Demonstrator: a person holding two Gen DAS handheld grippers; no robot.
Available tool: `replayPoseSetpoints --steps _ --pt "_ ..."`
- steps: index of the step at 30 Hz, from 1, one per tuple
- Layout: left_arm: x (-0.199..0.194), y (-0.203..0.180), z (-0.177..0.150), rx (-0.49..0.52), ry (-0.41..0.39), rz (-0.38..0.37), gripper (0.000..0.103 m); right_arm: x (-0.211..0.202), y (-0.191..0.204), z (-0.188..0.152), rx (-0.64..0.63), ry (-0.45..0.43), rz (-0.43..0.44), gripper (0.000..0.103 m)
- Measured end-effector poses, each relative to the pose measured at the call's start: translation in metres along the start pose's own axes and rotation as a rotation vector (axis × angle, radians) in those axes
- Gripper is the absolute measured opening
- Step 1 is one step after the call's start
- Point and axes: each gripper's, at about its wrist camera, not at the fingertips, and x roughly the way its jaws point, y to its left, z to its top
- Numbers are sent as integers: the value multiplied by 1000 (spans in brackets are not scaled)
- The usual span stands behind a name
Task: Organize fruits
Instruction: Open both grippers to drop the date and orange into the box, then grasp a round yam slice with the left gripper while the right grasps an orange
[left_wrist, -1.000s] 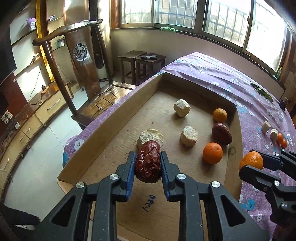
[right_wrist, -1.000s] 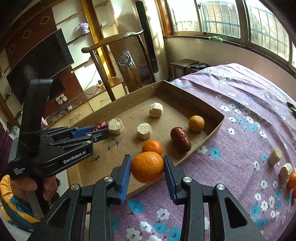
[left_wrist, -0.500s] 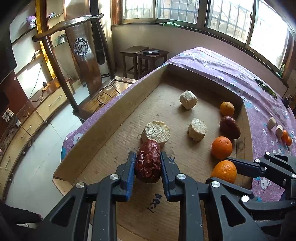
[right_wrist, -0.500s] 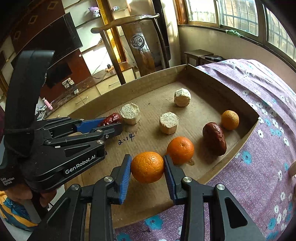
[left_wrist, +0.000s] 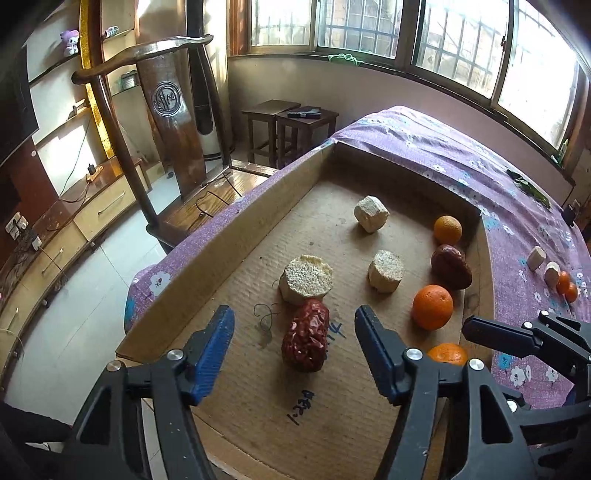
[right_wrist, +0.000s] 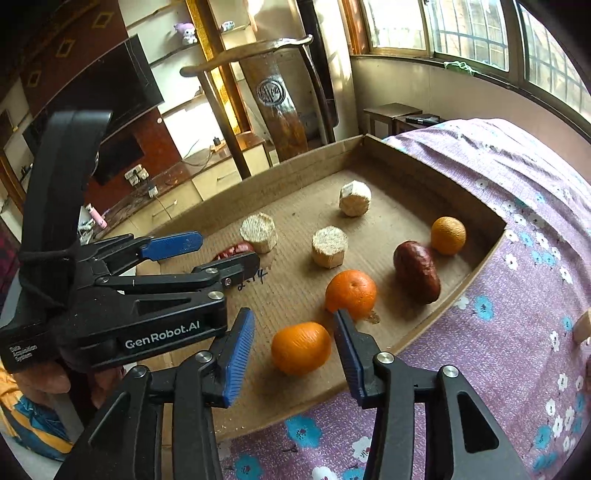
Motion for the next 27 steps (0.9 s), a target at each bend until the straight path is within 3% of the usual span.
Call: replayPoseSetpoints --steps 6,10,14,27 --pt "-7 -13 2 12 -20 -6 69 -20 -10 -6 28 -33 -13 52" --pt "-12 -27 2 30 -34 -27 78 -36 -20 -11 55 -54 -31 54" --pt "-16 -47 3 66 -43 -41 80 -51 -36 -18 90 -71 -59 66" --pt "-24 -125 4 171 -47 -133 88 -99 -94 -57 215 -103 -157 69"
